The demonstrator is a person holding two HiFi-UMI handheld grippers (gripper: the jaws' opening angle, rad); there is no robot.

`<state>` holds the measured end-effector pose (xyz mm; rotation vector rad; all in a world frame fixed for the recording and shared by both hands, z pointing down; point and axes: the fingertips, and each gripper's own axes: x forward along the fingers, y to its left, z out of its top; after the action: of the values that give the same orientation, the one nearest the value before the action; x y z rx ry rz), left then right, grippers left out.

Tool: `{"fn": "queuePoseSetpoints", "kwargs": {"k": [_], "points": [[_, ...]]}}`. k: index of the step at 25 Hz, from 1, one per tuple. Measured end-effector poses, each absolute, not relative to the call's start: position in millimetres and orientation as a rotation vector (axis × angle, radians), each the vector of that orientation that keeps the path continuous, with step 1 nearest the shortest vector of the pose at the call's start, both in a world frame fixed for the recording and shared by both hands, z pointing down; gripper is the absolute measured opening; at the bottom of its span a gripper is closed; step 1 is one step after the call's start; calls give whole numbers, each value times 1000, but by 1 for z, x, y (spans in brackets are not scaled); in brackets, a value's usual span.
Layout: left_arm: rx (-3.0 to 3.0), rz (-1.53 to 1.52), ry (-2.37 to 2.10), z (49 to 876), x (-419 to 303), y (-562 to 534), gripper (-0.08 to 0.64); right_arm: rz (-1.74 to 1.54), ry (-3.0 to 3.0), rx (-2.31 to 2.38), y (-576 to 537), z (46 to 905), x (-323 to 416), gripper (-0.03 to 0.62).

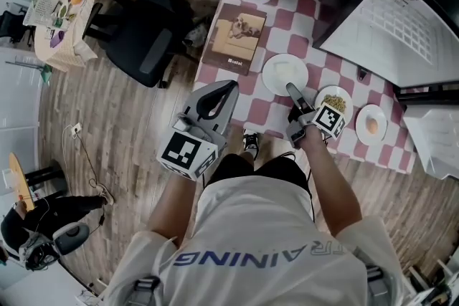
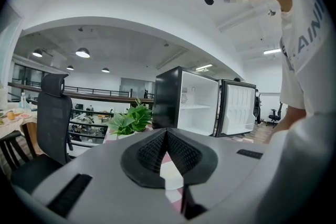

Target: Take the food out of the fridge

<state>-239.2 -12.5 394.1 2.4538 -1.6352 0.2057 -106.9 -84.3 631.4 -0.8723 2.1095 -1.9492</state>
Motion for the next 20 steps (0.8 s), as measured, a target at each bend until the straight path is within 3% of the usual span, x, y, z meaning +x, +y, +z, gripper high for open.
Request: {"fn": "queuePoseSetpoints", "kwargs": {"k": [20], "points": [[2445, 185, -1619, 394, -237, -14, 6, -1270, 3608, -1001, -37, 674, -123, 299]]}}
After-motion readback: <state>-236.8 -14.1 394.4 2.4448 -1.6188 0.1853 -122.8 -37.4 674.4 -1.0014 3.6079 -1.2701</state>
